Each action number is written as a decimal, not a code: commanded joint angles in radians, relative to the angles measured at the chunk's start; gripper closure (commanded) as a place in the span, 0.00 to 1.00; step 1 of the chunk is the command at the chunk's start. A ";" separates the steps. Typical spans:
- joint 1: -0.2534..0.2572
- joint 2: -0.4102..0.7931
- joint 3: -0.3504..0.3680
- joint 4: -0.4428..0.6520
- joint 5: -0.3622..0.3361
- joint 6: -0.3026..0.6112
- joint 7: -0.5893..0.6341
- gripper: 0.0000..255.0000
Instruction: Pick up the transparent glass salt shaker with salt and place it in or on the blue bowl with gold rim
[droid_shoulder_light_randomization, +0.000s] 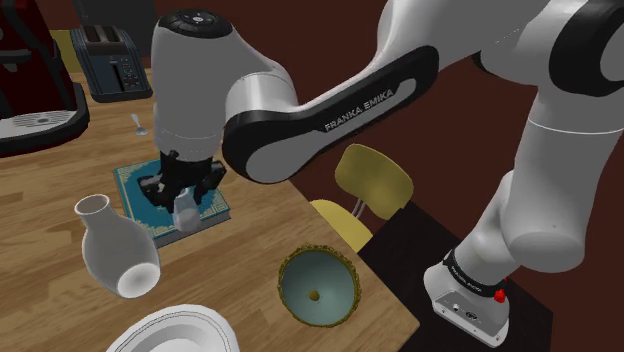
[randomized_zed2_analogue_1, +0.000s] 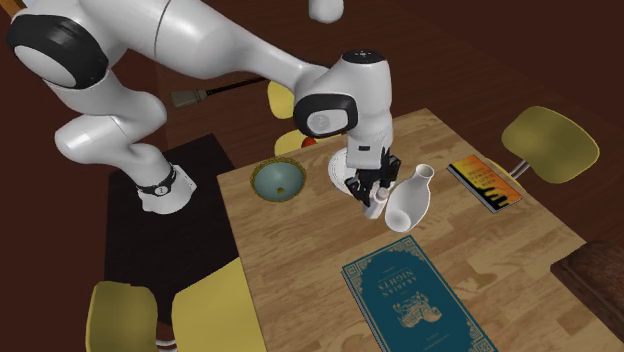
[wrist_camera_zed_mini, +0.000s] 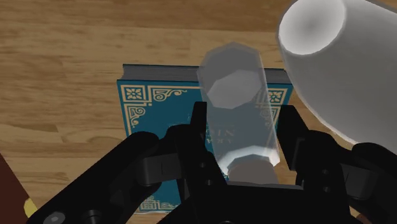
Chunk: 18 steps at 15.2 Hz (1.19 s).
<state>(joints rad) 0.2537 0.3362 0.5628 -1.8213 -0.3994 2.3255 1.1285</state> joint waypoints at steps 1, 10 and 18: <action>-0.003 -0.011 0.006 0.014 0.012 -0.022 -0.010 1.00; -0.055 -0.207 0.052 -0.158 0.136 -0.009 -0.056 1.00; -0.028 -0.567 0.052 -0.495 0.405 0.043 -0.172 1.00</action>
<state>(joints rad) 0.2144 -0.1808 0.6238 -2.2787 -0.0347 2.3723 0.9793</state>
